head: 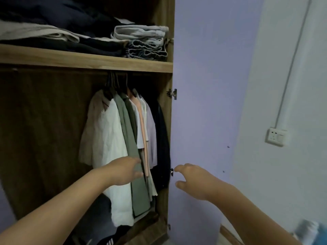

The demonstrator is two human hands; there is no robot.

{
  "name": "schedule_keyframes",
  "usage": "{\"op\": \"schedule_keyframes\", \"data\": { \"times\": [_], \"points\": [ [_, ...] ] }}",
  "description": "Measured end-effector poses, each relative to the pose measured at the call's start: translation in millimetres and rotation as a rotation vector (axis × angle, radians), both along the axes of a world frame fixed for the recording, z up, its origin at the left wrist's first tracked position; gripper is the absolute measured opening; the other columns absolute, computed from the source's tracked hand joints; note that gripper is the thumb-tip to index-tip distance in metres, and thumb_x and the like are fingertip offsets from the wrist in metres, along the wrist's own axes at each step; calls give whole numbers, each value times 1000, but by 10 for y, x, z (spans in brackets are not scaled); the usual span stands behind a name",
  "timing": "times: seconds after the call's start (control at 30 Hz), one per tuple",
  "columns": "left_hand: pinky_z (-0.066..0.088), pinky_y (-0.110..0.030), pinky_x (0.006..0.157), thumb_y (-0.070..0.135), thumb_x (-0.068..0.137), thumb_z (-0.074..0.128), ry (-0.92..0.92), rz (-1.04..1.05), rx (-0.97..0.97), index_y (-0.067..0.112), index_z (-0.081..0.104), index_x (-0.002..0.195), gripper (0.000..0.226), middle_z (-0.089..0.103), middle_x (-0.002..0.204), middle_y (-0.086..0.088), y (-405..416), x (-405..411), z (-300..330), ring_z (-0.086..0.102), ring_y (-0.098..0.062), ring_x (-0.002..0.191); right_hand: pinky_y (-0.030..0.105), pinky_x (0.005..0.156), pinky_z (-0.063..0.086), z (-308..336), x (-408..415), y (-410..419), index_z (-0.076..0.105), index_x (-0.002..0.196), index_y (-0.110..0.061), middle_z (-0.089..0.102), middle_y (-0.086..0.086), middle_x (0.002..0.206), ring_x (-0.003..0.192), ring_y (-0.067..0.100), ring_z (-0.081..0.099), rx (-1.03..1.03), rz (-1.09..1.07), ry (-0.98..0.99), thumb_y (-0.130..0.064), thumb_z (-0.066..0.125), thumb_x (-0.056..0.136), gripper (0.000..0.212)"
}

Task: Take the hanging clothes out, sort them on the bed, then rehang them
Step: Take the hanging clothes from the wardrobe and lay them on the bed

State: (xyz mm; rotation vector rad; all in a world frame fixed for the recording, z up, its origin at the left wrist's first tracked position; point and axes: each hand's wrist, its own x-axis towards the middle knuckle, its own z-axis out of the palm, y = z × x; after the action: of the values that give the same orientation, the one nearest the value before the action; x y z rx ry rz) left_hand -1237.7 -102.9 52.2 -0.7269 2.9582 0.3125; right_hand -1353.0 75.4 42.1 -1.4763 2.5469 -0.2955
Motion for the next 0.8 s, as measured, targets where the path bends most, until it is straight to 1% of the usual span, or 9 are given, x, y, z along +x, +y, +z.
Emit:
{"op": "schedule_keyframes", "data": {
  "times": [0.03, 0.1, 0.17, 0.23, 0.37, 0.47, 0.57, 0.7, 0.8],
  "points": [
    [32, -23, 103, 39, 97, 42, 6, 23, 9, 19, 24, 145, 55, 34, 147, -3, -131, 25, 0, 38, -17, 131, 28, 104, 31, 2, 12, -147, 28, 145, -18, 38, 7, 144, 130, 23, 37, -13, 15, -7, -30, 43, 99, 50],
    [33, -23, 102, 39, 96, 43, 10, 64, 35, 19, 26, 144, 54, 37, 146, -3, -373, 64, -18, 40, -17, 129, 30, 103, 36, -1, 23, -437, 35, 141, -13, 42, 10, 140, 125, 23, 42, -32, 34, -15, -28, 44, 98, 47],
    [33, -24, 103, 40, 96, 43, 7, 101, 59, 19, 27, 144, 54, 37, 146, -2, -600, 78, -42, 40, -17, 130, 29, 99, 40, 4, 13, -716, 39, 137, -10, 46, 10, 135, 121, 22, 46, -59, 58, -32, -25, 46, 97, 43],
    [33, -25, 106, 40, 96, 43, 20, 137, 85, 19, 26, 144, 55, 35, 147, -3, -807, 71, -66, 38, -18, 131, 27, 97, 40, 18, -13, -987, 37, 138, -11, 47, 9, 135, 120, 22, 47, -90, 90, -47, -24, 47, 97, 44],
    [34, -26, 106, 40, 95, 45, 63, 211, 98, 21, 27, 144, 55, 35, 147, -2, -1202, 3, -111, 40, -18, 131, 36, 99, 42, 69, -116, -1515, 32, 140, -12, 46, 11, 135, 119, 24, 48, -133, 158, -44, -23, 46, 97, 46],
    [37, -26, 105, 43, 94, 46, 83, 272, 86, 21, 27, 144, 58, 39, 145, -1, -1513, -98, -114, 44, -17, 127, 32, 101, 40, 127, -264, -1883, 28, 144, -14, 42, 9, 140, 123, 23, 45, -176, 216, -54, -22, 45, 97, 50],
    [40, -26, 103, 42, 94, 46, 108, 314, 60, 19, 27, 144, 58, 41, 143, -2, -1808, -237, -33, 46, -16, 123, 30, 106, 35, 176, -473, -2243, 15, 149, -18, 34, 7, 147, 130, 22, 38, -211, 264, -41, -25, 44, 98, 59],
    [43, -29, 100, 39, 93, 48, 190, 363, 36, 19, 34, 140, 53, 46, 138, -3, -2157, -408, 102, 49, -18, 120, 30, 109, 32, 277, -709, -2725, 12, 150, -19, 31, 6, 149, 134, 20, 34, -304, 309, -48, -24, 45, 97, 62],
    [39, -27, 104, 38, 93, 50, 269, 383, 4, 21, 31, 143, 56, 40, 144, 0, -2347, -487, 112, 44, -16, 127, 28, 112, 25, 322, -808, -3063, 9, 150, -20, 23, 2, 154, 139, 18, 27, -362, 331, -41, -24, 45, 97, 64]
  ]
}}
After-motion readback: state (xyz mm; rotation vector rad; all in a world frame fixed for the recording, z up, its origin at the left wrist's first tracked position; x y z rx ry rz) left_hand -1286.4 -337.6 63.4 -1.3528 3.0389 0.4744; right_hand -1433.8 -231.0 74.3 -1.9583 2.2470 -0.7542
